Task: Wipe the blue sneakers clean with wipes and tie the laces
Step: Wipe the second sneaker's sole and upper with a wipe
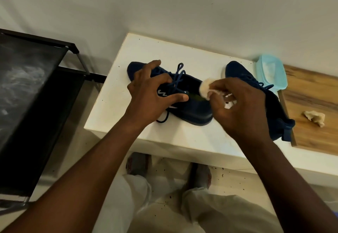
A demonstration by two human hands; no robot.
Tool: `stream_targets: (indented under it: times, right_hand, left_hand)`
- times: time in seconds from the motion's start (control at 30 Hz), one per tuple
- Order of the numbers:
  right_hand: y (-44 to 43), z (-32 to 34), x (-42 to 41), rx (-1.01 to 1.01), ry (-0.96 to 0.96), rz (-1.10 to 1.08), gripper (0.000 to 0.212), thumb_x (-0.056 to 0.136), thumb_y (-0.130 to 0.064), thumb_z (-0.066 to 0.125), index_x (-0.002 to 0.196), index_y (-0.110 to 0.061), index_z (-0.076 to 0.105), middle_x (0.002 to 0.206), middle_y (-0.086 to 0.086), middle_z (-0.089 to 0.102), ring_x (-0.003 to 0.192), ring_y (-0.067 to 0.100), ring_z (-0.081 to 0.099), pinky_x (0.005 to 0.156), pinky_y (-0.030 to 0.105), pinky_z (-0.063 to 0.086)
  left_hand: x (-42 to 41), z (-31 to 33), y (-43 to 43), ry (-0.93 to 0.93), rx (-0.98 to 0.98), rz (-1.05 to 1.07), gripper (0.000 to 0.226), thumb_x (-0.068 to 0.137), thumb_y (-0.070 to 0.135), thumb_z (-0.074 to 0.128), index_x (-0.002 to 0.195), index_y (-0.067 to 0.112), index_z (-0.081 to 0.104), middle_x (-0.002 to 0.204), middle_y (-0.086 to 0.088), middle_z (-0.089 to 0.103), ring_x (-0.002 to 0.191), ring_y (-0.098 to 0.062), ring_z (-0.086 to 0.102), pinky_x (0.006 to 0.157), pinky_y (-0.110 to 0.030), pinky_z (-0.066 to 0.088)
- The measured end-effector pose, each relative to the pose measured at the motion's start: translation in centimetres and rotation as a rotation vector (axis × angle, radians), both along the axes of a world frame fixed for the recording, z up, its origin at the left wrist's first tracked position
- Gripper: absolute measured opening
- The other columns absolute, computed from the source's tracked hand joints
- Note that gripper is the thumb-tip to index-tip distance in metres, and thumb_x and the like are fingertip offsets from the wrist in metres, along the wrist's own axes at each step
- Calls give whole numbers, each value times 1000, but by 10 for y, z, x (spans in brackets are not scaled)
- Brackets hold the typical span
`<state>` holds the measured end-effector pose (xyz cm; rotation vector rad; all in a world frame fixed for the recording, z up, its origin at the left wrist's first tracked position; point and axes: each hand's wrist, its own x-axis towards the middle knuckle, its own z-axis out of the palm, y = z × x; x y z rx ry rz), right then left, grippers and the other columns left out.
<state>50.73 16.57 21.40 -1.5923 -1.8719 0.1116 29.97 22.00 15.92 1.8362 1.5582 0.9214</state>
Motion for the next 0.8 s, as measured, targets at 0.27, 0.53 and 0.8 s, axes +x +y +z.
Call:
stream_targets:
  times: [0.27,0.53,0.8]
  right_hand:
    - [12,-28,16,-73,-76,-80,25,87,-9,66,106,-21,75,97,-3,66,90,16,59,76,30,48]
    - [14,-39,-34,-26,-65,42,26,94,-12,61,118,-17,69,110,1,62,100,12,55,81,15,43]
    - [33,-36,-9,0,-110,-64,25,93,-7,57,111,-11,74,105,5,69,102,21,59,86,22,41]
  left_hand:
    - [11,0,-2,66,67,43,50,80,71,66,109,30,71,115,9,61,114,-20,48,91,-40,32]
    - [13,-5,0,-94,-19,-32,42,88,71,54,110,40,73,107,14,64,107,-12,61,97,-52,45]
    - [15,1,-4,-183,-93,-127,41,96,45,64,87,6,74,86,-15,69,79,-23,64,75,-40,49]
